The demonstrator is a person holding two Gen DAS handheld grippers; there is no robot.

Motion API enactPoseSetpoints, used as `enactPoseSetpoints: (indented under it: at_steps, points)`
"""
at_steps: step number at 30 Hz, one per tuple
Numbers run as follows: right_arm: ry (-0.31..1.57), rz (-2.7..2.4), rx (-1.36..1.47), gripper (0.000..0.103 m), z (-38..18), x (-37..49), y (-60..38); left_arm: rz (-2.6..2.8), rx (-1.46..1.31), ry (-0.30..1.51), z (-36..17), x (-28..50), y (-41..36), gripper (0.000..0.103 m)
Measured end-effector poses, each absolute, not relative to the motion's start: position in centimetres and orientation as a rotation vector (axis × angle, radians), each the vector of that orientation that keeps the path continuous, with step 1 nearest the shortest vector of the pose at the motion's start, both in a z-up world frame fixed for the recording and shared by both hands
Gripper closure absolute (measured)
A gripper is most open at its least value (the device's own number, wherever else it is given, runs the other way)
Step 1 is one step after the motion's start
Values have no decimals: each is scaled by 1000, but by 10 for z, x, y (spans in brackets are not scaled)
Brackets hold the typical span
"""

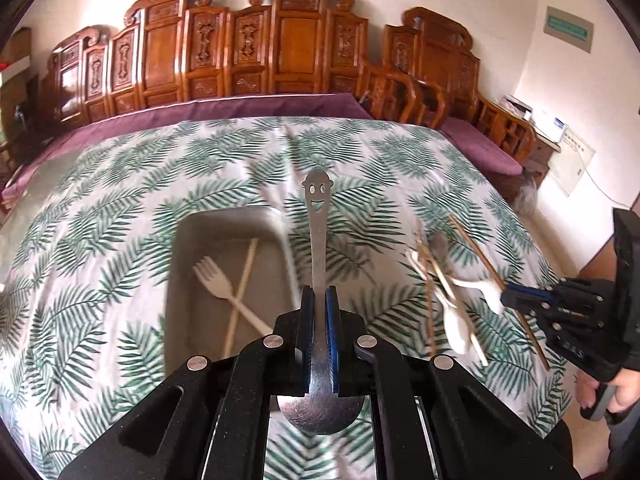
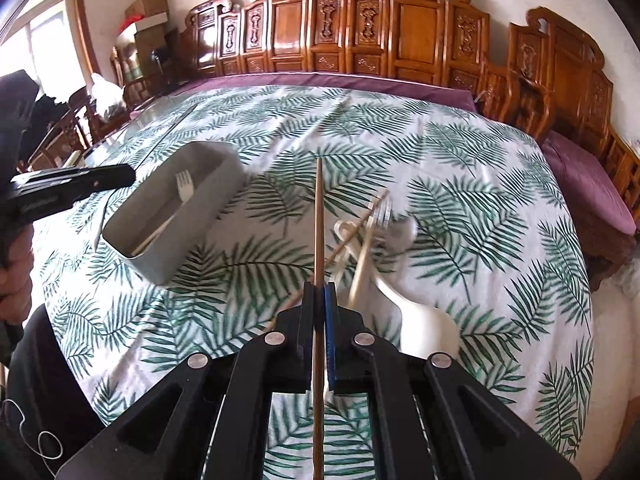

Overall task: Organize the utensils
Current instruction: 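Lower the metal spoon into the tray and open the left tool while the right carries the chopstick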

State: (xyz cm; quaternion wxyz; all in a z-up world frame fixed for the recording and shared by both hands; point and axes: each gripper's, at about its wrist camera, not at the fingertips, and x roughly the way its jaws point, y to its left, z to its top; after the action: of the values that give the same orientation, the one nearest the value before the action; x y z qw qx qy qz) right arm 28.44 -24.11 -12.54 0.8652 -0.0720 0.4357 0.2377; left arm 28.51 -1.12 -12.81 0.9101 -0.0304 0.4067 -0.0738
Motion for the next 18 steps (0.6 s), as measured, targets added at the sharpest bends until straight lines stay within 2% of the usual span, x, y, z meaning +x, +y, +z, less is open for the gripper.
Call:
enactPoseSetpoints:
  at_steps: [18]
  points:
    - [916, 574, -125, 97, -118, 287, -168, -82, -119, 888, -160, 305, 43, 98]
